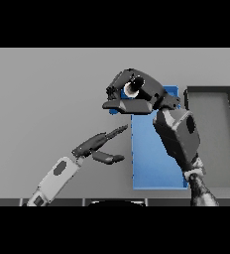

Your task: Pick up the blue pipe and place it into the blue bin.

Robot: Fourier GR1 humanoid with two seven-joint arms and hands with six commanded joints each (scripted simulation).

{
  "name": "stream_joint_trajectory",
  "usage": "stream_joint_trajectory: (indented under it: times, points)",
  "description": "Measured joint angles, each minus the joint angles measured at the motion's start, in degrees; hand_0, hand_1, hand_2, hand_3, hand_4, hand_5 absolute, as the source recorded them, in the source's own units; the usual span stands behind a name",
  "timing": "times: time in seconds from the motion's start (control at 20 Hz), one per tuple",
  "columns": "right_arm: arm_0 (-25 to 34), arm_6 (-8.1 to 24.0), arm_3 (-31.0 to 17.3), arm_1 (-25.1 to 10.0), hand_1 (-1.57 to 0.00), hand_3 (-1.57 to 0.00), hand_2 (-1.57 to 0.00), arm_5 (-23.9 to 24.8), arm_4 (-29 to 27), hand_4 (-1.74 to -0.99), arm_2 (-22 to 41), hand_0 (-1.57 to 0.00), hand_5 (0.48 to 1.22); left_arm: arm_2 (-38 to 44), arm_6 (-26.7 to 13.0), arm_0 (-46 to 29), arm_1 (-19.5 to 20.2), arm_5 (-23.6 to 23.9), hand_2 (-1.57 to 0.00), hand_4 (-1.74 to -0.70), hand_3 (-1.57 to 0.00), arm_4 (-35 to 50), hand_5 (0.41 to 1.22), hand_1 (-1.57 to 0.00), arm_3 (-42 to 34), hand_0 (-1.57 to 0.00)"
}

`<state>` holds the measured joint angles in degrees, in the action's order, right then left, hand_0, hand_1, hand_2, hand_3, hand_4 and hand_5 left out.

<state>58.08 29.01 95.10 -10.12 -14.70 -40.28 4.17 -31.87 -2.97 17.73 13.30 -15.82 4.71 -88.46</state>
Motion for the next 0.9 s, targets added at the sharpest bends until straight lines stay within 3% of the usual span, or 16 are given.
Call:
stream_joint_trajectory:
  times: [0.25, 0.45, 0.65, 0.9]
  points:
    - [1.85, -2.32, -10.40, -6.09, -1.57, -1.57, -1.57, 2.25, 7.11, -1.498, -4.68, -1.57, 1.221, 0.35, -1.54, -0.07, 0.69, 0.70, 0.00, -0.84, 0.00, -0.28, 0.474, 0.00, -0.91, 0.00]
    - [-3.47, -1.39, -16.18, -9.37, -1.57, -1.57, -1.57, 3.57, 8.45, -1.499, -8.06, -1.57, 1.221, 0.02, -0.62, -1.27, 1.48, 1.25, 0.00, -0.83, 0.00, -1.26, 0.463, 0.00, -2.05, 0.00]
    - [-10.55, -0.37, -18.40, -10.55, -1.57, -1.57, -1.57, 4.60, 9.87, -1.499, -8.91, -1.57, 1.221, 0.58, -1.48, -0.52, 1.90, 1.29, 0.00, -0.83, 0.00, -1.07, 0.463, 0.00, -2.13, 0.00]
    - [-20.88, 5.43, -16.41, -10.98, -1.57, -1.57, -1.57, 9.87, 12.16, -1.499, -8.02, -1.57, 1.221, 0.24, -1.08, -1.57, 2.57, 0.71, 0.00, -0.83, 0.00, -0.82, 0.470, 0.00, -2.95, 0.00]
